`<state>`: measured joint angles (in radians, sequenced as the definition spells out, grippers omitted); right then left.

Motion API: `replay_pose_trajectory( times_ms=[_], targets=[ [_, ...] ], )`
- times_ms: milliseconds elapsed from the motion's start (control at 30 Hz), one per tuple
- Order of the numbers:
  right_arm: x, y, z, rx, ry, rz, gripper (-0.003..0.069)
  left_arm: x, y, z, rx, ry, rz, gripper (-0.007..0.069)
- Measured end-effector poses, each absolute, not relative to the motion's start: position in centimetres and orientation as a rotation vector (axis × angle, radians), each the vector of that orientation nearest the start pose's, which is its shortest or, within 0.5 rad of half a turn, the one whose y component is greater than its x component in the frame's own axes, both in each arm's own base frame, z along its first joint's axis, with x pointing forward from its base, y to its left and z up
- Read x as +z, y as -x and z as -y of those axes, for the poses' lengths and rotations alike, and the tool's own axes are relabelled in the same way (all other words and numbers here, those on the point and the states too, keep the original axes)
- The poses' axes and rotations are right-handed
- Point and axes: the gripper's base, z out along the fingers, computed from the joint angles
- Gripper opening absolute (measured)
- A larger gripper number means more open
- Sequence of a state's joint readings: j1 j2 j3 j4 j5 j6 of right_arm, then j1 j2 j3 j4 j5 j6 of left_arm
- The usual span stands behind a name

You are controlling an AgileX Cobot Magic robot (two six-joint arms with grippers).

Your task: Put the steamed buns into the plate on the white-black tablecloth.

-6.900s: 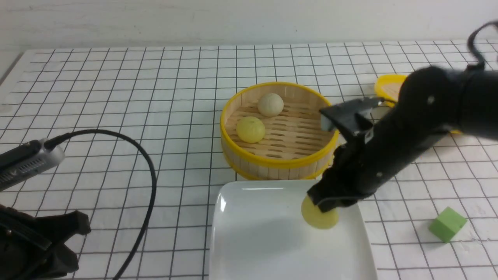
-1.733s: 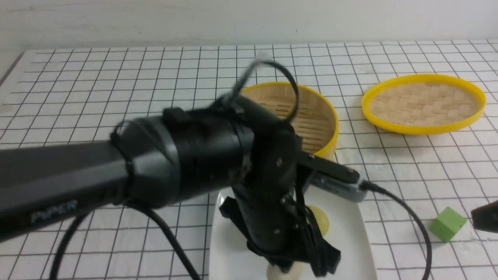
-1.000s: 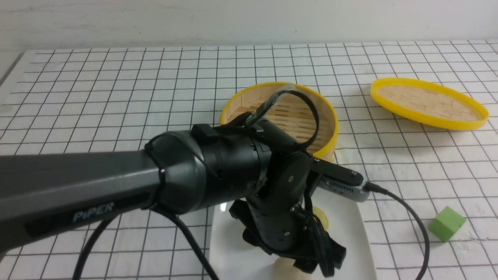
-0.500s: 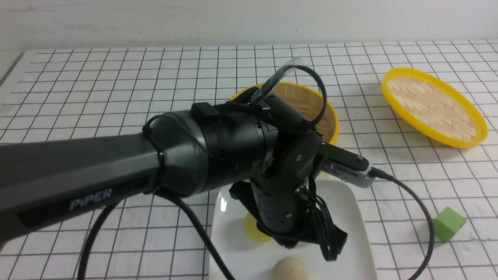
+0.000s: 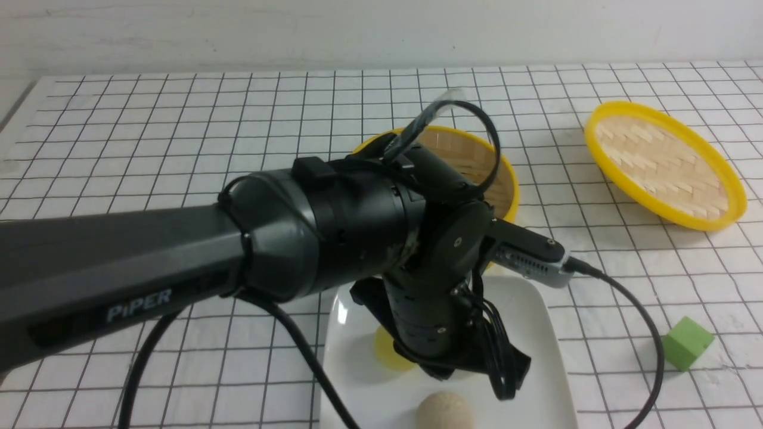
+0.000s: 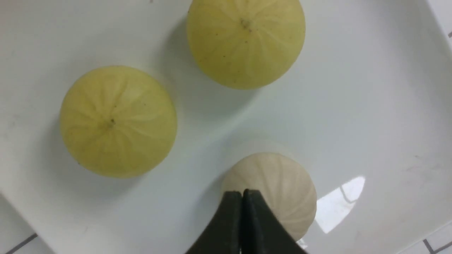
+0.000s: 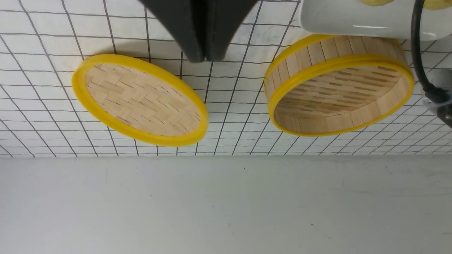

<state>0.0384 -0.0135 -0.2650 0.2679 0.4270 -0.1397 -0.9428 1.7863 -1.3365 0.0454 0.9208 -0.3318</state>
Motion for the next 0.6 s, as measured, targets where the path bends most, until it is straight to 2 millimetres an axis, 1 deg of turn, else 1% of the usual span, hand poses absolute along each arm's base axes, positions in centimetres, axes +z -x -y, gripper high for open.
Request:
replay_pose_trajectory(
  times_ms=[133, 200, 333, 367, 400, 433, 500, 600],
  targets=[
    [26.4, -3.3, -1.1, 0.200, 0.031, -1.622, 0.0005, 23.5, -21.9, 29.3, -0.181, -0.907, -2.724, 0.0013],
    [26.2, -3.4, -1.1, 0.199, 0.030, -1.624, 0.0006, 24.0, -21.9, 29.0, -0.152, -0.920, -2.705, 0.0013],
    [24.7, -4.0, -0.9, 0.150, 0.039, -1.645, 0.0010, 26.6, -21.7, 28.0, -0.141, -0.920, -2.613, 0.0013],
    [24.5, -4.1, -0.9, 0.140, 0.043, -1.648, 0.0011, 26.8, -21.7, 27.9, -0.142, -0.920, -2.608, 0.0013],
    [23.7, -4.3, -0.8, 0.118, 0.049, -1.662, 0.0013, 27.7, -21.5, 27.5, -0.143, -0.915, -2.579, 0.0013],
    [22.3, -4.7, -0.7, 0.084, 0.064, -1.693, 0.0015, 29.1, -21.2, 26.8, -0.143, -0.909, -2.543, 0.0013],
    [20.6, -5.0, -0.6, 0.064, 0.074, -1.742, 0.0016, 31.2, -20.6, 25.6, -0.140, -0.896, -2.497, 0.0013],
    [18.7, -5.2, -0.7, 0.069, 0.085, -1.795, 0.0019, 33.6, -19.7, 23.8, -0.117, -0.878, -2.457, 0.0013]
  ],
)
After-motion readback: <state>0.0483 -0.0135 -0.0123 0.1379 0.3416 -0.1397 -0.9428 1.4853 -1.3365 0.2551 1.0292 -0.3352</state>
